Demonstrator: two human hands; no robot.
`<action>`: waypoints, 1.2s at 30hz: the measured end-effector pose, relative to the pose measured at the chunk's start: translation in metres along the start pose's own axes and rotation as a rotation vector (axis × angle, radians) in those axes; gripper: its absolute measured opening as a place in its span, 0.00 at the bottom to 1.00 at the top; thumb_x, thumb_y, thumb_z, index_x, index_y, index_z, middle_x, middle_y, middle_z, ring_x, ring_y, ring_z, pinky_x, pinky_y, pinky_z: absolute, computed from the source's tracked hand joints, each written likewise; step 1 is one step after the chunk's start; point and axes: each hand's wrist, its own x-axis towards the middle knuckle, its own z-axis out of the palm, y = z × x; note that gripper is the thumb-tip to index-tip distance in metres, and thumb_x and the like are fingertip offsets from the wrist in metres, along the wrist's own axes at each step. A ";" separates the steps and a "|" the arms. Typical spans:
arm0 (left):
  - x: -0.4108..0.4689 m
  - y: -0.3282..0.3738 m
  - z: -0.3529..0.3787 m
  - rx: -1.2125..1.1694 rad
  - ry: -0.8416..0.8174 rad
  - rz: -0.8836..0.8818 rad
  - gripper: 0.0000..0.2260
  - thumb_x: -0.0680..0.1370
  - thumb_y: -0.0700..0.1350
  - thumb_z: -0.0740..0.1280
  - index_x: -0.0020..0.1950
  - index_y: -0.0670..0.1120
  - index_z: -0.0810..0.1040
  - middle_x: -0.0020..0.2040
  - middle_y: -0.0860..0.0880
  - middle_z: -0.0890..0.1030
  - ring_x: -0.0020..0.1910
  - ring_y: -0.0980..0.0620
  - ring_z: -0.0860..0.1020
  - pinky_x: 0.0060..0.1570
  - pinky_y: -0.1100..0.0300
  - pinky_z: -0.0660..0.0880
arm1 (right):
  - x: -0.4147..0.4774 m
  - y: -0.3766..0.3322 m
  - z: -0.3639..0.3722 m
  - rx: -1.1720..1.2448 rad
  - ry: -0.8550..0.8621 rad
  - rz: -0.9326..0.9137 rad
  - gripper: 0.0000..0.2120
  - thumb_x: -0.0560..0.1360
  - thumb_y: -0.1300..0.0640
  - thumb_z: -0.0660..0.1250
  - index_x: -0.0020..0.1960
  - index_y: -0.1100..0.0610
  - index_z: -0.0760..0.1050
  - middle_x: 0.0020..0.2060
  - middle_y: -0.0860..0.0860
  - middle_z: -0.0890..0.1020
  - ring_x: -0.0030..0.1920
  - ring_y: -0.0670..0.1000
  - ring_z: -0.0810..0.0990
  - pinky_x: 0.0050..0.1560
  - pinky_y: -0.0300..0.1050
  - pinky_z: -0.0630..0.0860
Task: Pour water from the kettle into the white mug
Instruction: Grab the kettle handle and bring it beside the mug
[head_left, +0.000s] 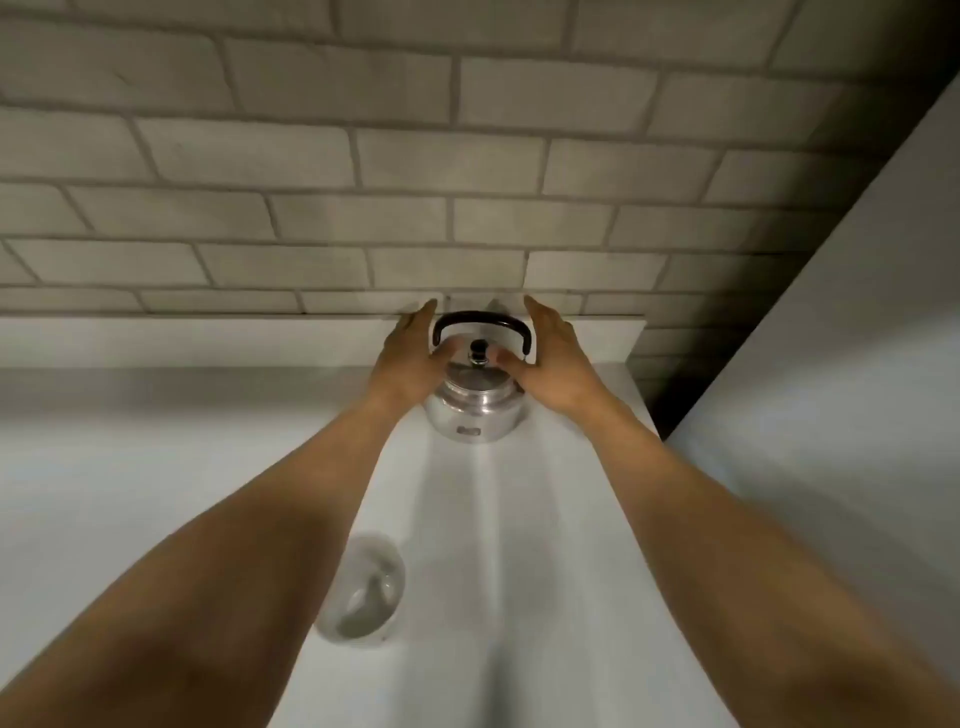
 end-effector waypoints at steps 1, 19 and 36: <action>0.006 -0.001 0.003 -0.020 0.019 0.020 0.28 0.85 0.53 0.65 0.83 0.49 0.61 0.81 0.44 0.66 0.75 0.41 0.72 0.72 0.45 0.71 | 0.008 0.000 0.001 0.009 0.003 -0.056 0.47 0.76 0.34 0.69 0.85 0.53 0.52 0.82 0.51 0.61 0.81 0.54 0.57 0.73 0.46 0.57; -0.022 0.021 -0.023 0.045 0.149 0.185 0.11 0.85 0.47 0.66 0.64 0.51 0.83 0.51 0.48 0.87 0.48 0.48 0.84 0.52 0.53 0.79 | 0.012 -0.031 -0.020 0.031 0.033 -0.248 0.10 0.80 0.40 0.66 0.44 0.43 0.76 0.32 0.43 0.81 0.34 0.39 0.79 0.32 0.32 0.69; -0.238 0.043 0.041 0.197 0.124 0.354 0.30 0.82 0.65 0.62 0.82 0.61 0.60 0.83 0.52 0.59 0.76 0.44 0.65 0.50 0.46 0.83 | -0.151 -0.055 -0.076 0.002 0.117 -0.207 0.15 0.78 0.39 0.70 0.44 0.50 0.83 0.35 0.48 0.84 0.37 0.46 0.81 0.38 0.44 0.76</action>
